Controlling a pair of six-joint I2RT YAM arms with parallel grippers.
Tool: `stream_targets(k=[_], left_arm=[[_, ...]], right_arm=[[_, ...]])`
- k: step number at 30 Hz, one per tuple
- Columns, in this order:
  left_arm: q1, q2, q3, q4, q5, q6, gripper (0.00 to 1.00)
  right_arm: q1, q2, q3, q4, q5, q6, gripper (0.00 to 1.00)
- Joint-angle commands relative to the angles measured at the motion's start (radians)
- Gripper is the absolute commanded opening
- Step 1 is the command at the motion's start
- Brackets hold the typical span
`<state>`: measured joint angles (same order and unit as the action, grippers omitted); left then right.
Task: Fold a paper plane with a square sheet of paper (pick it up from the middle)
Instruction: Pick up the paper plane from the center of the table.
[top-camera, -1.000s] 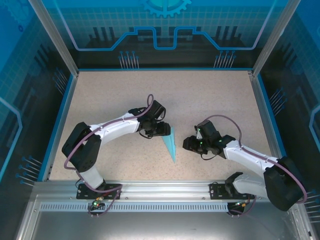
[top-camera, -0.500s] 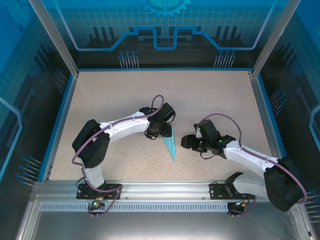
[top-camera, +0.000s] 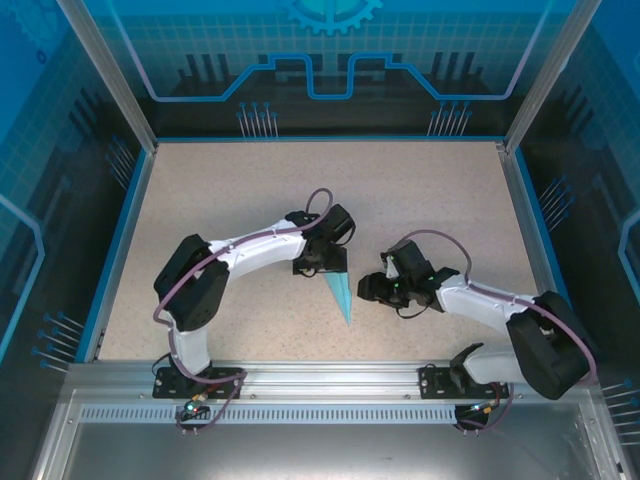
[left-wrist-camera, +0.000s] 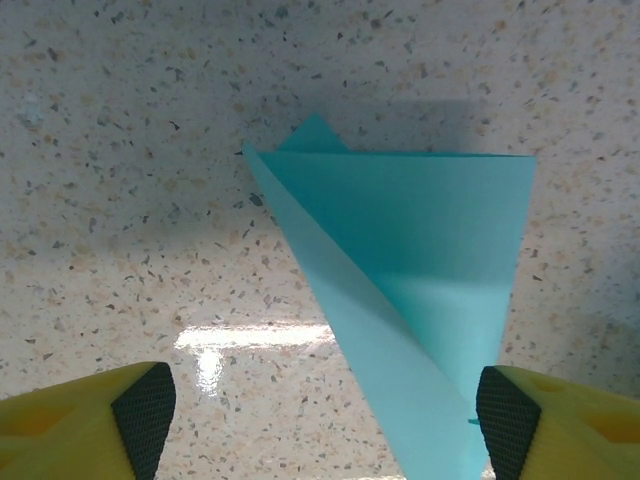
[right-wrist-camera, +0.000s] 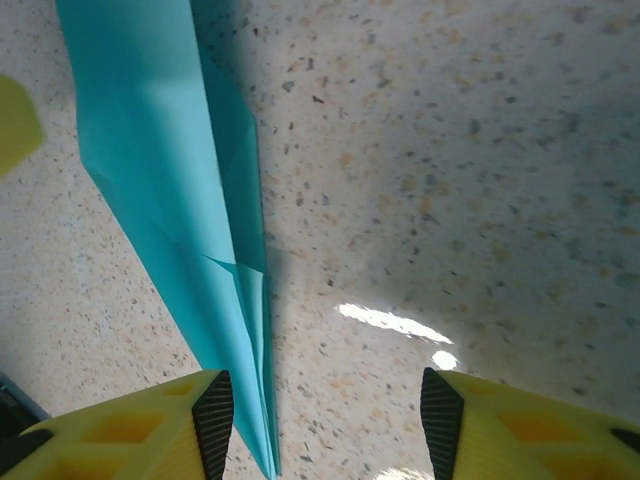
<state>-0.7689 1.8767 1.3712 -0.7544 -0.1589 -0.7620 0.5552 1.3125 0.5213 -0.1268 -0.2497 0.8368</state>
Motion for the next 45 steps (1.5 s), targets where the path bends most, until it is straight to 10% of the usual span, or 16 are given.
stream_targets(k=[1,10,18,45], left_arm=[[-0.001,0.031,0.021,0.001,0.042,-0.011,0.84],[0.037,0.016,-0.022,0.049,0.12,-0.047,0.66],[0.05,-0.068,-0.125,0.11,0.129,-0.036,0.3],[0.056,-0.095,-0.163,0.12,0.117,0.01,0.24]], right_arm=[[-0.016,0.03,0.048,0.05,-0.054,0.004,0.55],[-0.016,0.115,0.075,0.104,-0.078,0.012,0.54],[-0.008,0.165,0.099,0.172,-0.149,-0.006,0.53],[0.093,0.299,0.161,0.176,-0.194,-0.065,0.44]])
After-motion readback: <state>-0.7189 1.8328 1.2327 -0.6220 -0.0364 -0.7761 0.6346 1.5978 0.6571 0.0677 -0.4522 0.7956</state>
